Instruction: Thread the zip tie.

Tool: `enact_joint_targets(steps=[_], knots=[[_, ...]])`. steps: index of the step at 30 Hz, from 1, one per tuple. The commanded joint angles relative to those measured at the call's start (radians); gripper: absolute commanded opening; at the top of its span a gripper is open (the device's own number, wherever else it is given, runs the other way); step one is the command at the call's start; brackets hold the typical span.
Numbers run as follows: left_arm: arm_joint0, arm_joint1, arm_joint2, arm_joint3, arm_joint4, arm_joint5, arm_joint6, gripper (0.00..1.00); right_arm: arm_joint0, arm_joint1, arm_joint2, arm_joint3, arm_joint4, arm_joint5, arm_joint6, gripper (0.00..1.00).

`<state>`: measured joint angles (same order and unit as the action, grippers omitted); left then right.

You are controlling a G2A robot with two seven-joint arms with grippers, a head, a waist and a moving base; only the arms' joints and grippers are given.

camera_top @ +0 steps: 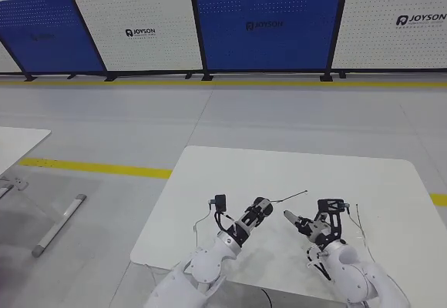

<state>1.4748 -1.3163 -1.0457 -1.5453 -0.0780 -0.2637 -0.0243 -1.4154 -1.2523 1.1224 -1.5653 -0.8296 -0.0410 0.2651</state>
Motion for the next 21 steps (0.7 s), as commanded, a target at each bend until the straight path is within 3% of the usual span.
enact_joint_targets(steps=[1,4,7,11,12,13,16,20,21], knots=[[0.000,0.000,0.000,0.000,0.001,0.000,0.001,0.00,-0.001,0.000,0.001,-0.001,0.009,-0.003,0.001,1.00],[0.000,0.000,0.000,0.000,0.001,0.000,0.001,0.00,-0.002,0.000,0.000,-0.001,0.012,-0.006,-0.002,1.00],[-0.001,-0.001,0.005,-0.002,0.002,0.006,0.000,0.00,-0.005,-0.002,0.007,-0.002,0.110,-0.047,0.037,1.00],[-0.001,-0.002,0.012,-0.003,0.014,0.003,0.005,0.00,-0.003,-0.002,0.017,-0.002,0.164,-0.077,0.063,1.00],[-0.001,-0.002,0.012,-0.003,0.017,0.003,0.006,0.00,-0.003,-0.002,0.018,-0.003,0.168,-0.078,0.063,0.87],[-0.001,-0.002,0.012,-0.003,0.019,0.002,0.007,0.00,-0.003,-0.002,0.017,-0.004,0.173,-0.079,0.065,0.53],[0.001,-0.001,0.014,-0.004,0.028,0.001,0.009,0.00,-0.002,-0.003,0.017,-0.009,0.185,-0.087,0.075,0.37],[0.001,-0.001,0.016,-0.004,0.036,0.001,0.010,0.00,-0.001,-0.002,0.017,-0.014,0.199,-0.100,0.088,0.36],[0.001,-0.001,0.017,-0.004,0.037,0.002,0.010,0.00,0.000,-0.002,0.017,-0.014,0.200,-0.100,0.090,0.30]])
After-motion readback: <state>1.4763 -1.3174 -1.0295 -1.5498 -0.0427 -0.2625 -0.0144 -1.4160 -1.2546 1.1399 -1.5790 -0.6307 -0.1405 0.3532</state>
